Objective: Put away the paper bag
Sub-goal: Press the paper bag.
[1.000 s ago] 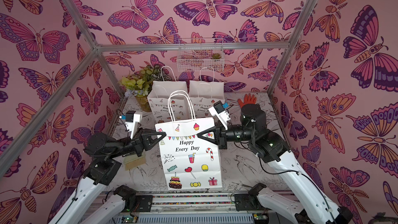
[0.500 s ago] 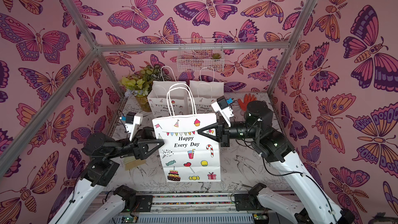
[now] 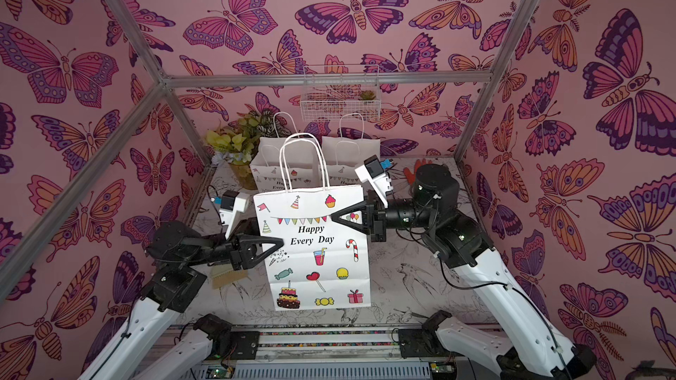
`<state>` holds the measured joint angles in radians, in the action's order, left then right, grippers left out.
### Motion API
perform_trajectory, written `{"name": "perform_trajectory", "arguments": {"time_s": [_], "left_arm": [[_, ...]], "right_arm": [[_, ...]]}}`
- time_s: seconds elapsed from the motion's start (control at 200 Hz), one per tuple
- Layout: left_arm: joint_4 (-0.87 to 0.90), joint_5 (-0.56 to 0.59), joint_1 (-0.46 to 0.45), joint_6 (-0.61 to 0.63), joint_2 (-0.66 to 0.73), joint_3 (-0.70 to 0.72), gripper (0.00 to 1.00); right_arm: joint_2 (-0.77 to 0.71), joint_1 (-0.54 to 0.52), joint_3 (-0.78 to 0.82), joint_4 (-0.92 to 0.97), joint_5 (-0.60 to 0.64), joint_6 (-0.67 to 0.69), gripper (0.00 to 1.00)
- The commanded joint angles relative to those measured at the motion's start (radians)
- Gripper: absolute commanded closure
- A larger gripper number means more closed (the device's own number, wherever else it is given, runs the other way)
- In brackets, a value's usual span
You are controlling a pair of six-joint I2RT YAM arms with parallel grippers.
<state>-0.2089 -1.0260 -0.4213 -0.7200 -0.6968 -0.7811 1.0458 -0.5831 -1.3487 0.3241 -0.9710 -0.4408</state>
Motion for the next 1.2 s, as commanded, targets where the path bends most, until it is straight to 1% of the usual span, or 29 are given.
{"name": "perform_trajectory", "arguments": {"time_s": [0.0,0.07,0.225,0.31,0.365,0.491,0.546,0.606,0.691,0.751,0.786,0.851,0.911,1.086,1.197], "left_arm": [[-0.017,-0.032,-0.005,0.016,0.004,-0.004,0.59],[-0.017,-0.034,-0.006,0.017,-0.001,-0.004,0.70],[-0.017,-0.025,-0.005,0.023,-0.007,-0.003,0.88],[-0.016,-0.014,-0.005,0.026,-0.006,-0.003,1.00],[-0.017,-0.002,-0.005,0.025,-0.003,-0.003,1.00],[-0.008,0.025,-0.006,0.031,0.005,-0.008,1.00],[-0.002,0.037,-0.006,0.035,0.009,-0.009,1.00],[0.013,0.050,-0.003,0.044,0.012,-0.011,1.00],[0.028,0.066,-0.003,0.057,0.014,-0.012,1.00],[0.029,0.073,-0.003,0.059,0.010,-0.012,1.00],[0.028,0.076,-0.003,0.059,0.008,-0.012,1.00],[0.028,0.079,-0.002,0.059,0.004,-0.012,1.00],[0.028,0.084,-0.002,0.060,0.003,-0.010,1.00],[0.028,0.102,-0.002,0.065,0.014,-0.006,1.00],[0.028,0.103,0.000,0.070,0.019,-0.005,1.00]], "right_arm": [[-0.001,0.005,-0.056,0.018,0.052,0.036,1.00],[-0.001,0.005,-0.066,0.035,0.070,0.047,1.00],[-0.001,0.005,-0.072,0.067,0.091,0.066,1.00],[-0.005,0.005,-0.065,0.074,0.083,0.065,1.00],[-0.004,0.005,-0.060,0.082,0.065,0.064,1.00],[-0.015,0.005,-0.035,0.108,0.031,0.068,0.87],[-0.029,0.005,-0.017,0.113,0.024,0.067,0.77],[-0.051,0.005,0.008,0.116,0.022,0.064,0.64],[-0.084,0.005,0.040,0.121,0.023,0.059,0.51],[-0.104,0.005,0.062,0.118,0.026,0.052,0.44],[-0.112,0.005,0.074,0.113,0.026,0.047,0.42],[-0.122,0.005,0.093,0.101,0.026,0.035,0.44],[-0.122,0.005,0.109,0.084,0.022,0.020,0.54],[-0.121,0.006,0.166,0.010,0.006,-0.033,0.74],[-0.133,0.006,0.193,-0.004,0.021,-0.038,0.88]]}}
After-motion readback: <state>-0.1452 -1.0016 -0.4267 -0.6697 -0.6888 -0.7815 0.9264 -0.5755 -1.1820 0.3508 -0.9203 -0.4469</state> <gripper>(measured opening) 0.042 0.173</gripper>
